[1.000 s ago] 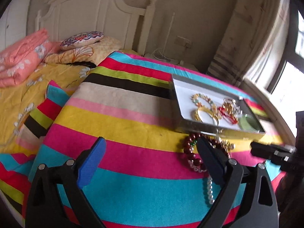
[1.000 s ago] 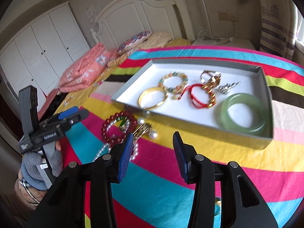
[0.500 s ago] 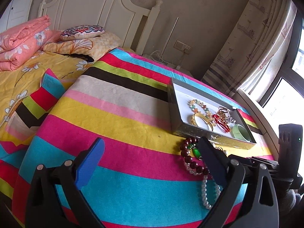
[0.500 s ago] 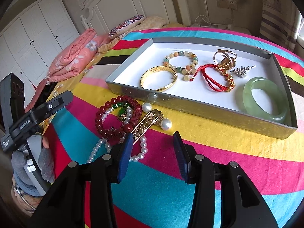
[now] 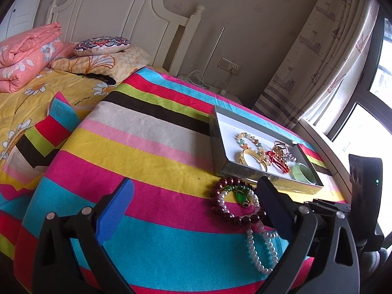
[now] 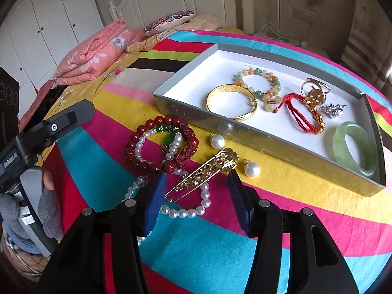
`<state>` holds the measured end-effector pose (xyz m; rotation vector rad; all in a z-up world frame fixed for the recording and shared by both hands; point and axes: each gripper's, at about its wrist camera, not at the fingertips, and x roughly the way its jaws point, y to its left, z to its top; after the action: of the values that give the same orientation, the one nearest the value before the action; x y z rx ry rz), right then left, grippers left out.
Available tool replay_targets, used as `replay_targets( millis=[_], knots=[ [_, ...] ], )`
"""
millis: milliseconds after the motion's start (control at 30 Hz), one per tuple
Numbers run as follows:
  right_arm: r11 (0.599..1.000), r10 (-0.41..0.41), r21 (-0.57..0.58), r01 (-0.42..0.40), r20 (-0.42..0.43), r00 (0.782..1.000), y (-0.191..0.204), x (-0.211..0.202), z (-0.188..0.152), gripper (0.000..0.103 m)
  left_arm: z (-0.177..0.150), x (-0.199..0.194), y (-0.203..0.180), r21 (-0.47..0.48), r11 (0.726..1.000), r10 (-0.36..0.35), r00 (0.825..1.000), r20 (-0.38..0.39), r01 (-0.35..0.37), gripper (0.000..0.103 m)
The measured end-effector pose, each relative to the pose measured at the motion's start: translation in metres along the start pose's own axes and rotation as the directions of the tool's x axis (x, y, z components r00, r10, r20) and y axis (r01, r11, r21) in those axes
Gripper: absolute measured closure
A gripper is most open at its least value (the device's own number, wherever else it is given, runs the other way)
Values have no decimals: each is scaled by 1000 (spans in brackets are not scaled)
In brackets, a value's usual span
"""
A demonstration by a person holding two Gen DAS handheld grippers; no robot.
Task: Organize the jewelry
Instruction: 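Grasp the gold flower safety-pin brooch with the right tool, then grasp the dark red bead bracelet with the left tool while the right tool lifts the brooch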
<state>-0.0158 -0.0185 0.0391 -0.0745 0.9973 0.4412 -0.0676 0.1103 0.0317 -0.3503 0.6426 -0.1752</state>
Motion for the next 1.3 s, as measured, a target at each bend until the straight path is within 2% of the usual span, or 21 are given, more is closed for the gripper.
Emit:
replay_targets(
  millis=[300, 367, 433, 500, 667, 767, 833, 933, 967, 1067, 1100, 1133, 1200, 1300],
  knots=[
    [995, -66, -75, 67, 13, 998, 12, 8, 5, 52, -1, 0, 1, -1, 1000, -4, 1000, -1, 4, 3],
    [993, -78, -92, 79, 23, 997, 13, 6, 3, 72, -1, -1, 1, -1, 1000, -4, 1000, 0, 4, 3],
    [994, -60, -88, 63, 31, 998, 10, 2, 2, 82, -1, -1, 1, -1, 1000, -4, 1000, 0, 4, 3],
    [993, -64, -93, 69, 51, 997, 7, -4, -2, 84, -1, 0, 1, 0, 1000, -6, 1000, -2, 6, 3],
    [999, -2, -42, 6, 103, 995, -9, -25, -7, 91, -2, 1, -1, 16, 1000, -25, 1000, -12, 25, 3],
    [998, 53, 9, -54, 129, 990, -20, -35, -10, 95, -3, 0, -9, 67, 995, -70, 997, -21, 71, 3],
    [997, 63, 28, -67, 134, 989, -26, -39, -13, 95, -5, 1, -19, 128, 986, -103, 993, -59, 109, 4],
    [995, 75, 48, -82, 136, 988, -34, -42, -20, 95, -15, 2, -48, 281, 954, -83, 992, -100, 108, 5],
    [995, 76, 51, -84, 135, 988, -36, -43, -22, 95, -19, 3, -59, 337, 935, -76, 990, -119, 112, 6],
    [996, 72, 43, -78, 121, 990, -39, -46, -29, 95, -29, 15, -85, 456, 884, -27, 985, -173, 104, 16],
    [996, 72, 38, -76, 117, 991, -40, -47, -31, 95, -32, 21, -89, 476, 873, -15, 981, -194, 108, 25],
    [996, 73, 39, -78, 114, 991, -41, -48, -34, 95, -32, 26, -91, 488, 865, -9, 977, -215, 116, 35],
    [996, 80, 41, -85, 106, 991, -44, -47, -38, 95, -34, 37, -95, 503, 855, 8, 969, -248, 122, 45],
    [995, 81, 50, -86, 101, 992, -47, -46, -42, 95, -33, 46, -97, 514, 848, 18, 964, -267, 126, 54]
  ],
)
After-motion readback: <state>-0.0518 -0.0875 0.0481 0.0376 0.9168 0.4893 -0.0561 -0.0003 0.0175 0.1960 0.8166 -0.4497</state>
